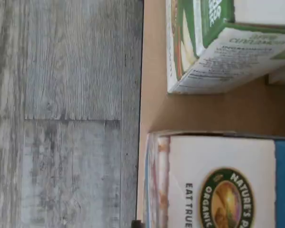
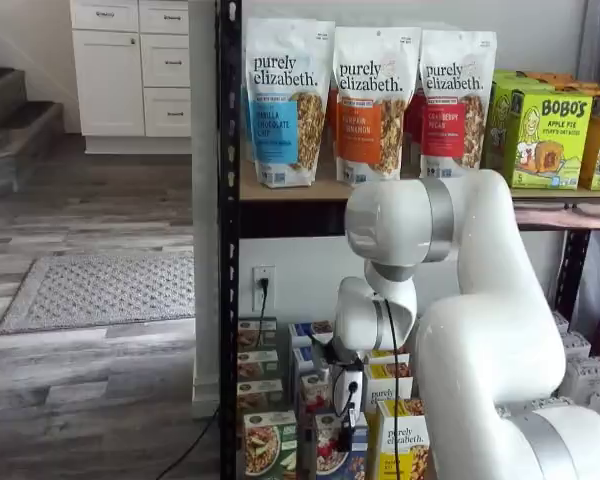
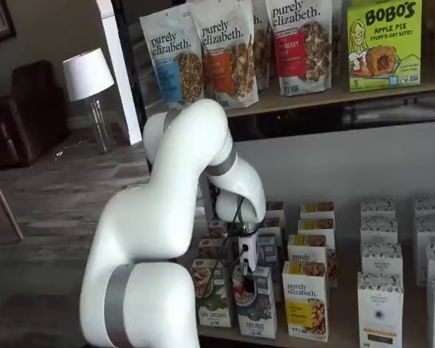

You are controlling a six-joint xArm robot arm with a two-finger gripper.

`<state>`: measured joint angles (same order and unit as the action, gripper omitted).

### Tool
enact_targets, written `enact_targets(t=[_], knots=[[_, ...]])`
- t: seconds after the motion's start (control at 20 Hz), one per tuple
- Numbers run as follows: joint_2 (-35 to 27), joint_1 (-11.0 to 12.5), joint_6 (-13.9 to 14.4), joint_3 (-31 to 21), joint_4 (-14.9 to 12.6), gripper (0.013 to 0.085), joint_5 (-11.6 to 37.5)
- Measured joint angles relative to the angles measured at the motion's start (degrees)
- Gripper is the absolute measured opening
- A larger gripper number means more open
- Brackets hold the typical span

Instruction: Pick up the blue and white box that is on the bottom shelf, the second box from the left

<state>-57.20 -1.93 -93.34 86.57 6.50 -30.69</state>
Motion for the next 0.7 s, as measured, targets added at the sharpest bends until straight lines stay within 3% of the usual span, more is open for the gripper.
enact_targets(t=[0.4, 0.7], knots=[[0.18, -0.37, 0.19, -0.21, 0.19, 0.0450, -0.04], [0.57, -0.58, 0.40, -1.25, 0.15, 0.0450, 1.14]])
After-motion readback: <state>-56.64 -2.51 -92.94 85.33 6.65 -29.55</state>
